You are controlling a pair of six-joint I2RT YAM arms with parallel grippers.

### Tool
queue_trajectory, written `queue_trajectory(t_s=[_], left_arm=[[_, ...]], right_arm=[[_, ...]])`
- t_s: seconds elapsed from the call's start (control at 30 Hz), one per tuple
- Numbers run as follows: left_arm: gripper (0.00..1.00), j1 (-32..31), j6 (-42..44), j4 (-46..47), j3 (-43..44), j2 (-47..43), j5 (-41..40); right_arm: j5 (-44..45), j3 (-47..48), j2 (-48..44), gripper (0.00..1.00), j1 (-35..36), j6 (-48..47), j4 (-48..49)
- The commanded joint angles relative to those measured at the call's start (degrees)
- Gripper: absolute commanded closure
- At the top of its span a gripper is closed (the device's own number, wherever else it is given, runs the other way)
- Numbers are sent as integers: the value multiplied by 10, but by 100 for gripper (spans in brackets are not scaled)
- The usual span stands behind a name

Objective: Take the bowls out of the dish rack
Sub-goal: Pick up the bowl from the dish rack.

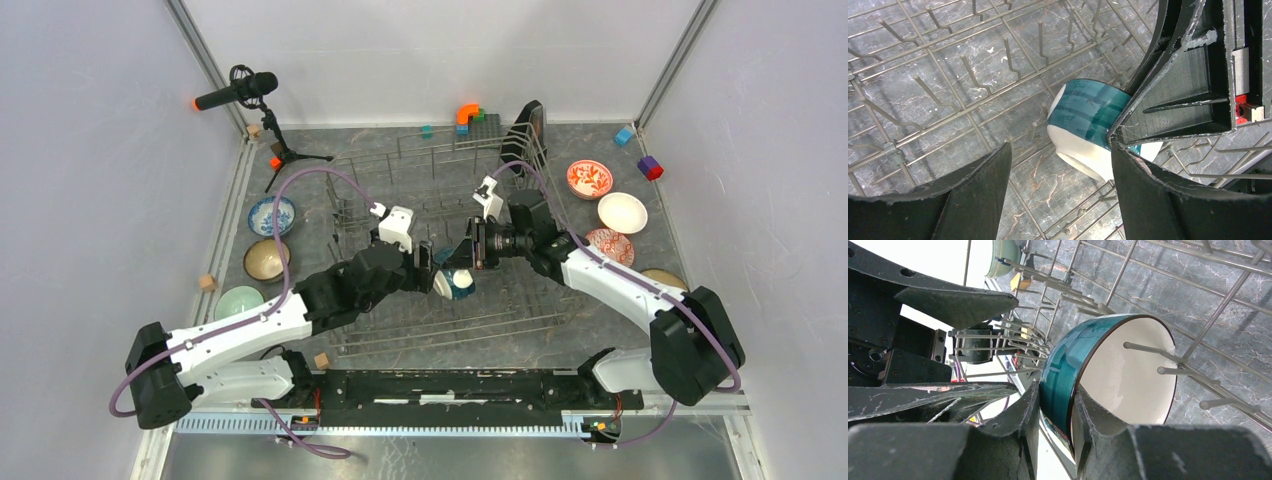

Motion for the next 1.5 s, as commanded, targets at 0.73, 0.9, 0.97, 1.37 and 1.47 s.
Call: queue_trajectory(t_s=[0.73, 0.9, 0.97, 1.37, 1.47], left_arm=[[21, 7, -24, 6, -7, 15, -68], [21, 9, -26, -5, -11, 8, -86], [21, 9, -27, -6, -12, 4, -85], [21, 9, -29, -27, 23, -38, -83], [21, 9, -44, -38, 27, -44, -81]], right_arm=[[-60, -71, -46, 100, -31, 246, 408], [-64, -89, -36, 100, -29, 267, 445], [-67, -88, -38, 100, -30, 272, 452], [-62, 5, -60, 100, -32, 174, 300], [-46, 23, -67, 100, -31, 116, 231]])
